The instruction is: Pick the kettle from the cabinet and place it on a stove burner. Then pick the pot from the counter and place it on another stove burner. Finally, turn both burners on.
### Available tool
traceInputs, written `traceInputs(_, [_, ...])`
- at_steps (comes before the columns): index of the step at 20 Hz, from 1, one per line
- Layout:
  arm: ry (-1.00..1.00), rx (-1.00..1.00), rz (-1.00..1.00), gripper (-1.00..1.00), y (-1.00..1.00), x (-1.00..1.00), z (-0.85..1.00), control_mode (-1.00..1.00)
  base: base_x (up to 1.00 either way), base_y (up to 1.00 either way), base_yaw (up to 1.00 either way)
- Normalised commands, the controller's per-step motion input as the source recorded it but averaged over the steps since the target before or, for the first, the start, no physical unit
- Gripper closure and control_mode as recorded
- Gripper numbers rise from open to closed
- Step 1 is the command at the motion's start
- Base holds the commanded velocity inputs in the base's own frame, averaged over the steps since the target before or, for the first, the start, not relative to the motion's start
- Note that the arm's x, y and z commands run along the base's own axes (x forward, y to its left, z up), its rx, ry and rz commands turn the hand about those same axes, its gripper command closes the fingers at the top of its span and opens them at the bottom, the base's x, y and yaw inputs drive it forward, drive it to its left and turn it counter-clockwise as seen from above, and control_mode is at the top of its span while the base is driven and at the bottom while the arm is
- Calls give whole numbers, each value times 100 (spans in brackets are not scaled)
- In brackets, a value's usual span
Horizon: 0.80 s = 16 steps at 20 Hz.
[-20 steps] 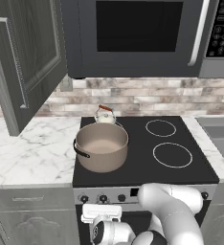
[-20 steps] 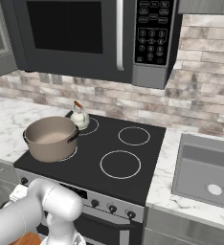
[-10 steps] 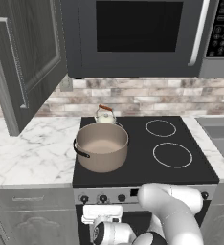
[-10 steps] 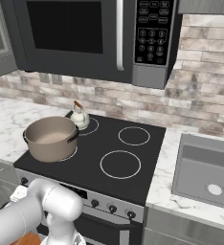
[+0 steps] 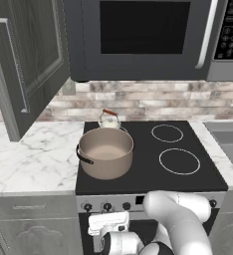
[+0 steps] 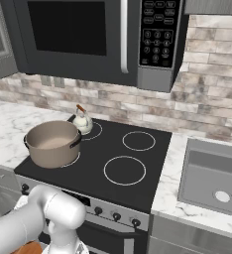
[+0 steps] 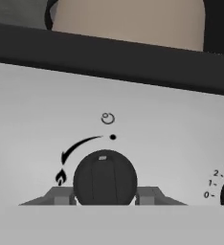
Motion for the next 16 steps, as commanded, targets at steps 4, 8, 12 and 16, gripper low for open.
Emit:
traceInputs(4, [0,-28,-1,100,0,-12,9,-100,0,0,0])
traceInputs(8, [0,-27,-2,100,0,-14,6,-100,0,0,0])
traceInputs(12, [0,-26,-2,100,0,-15,2,-100,0,0,0])
traceInputs(16, [0,-25,-2,100,0,-12,0,-100,0,0,0])
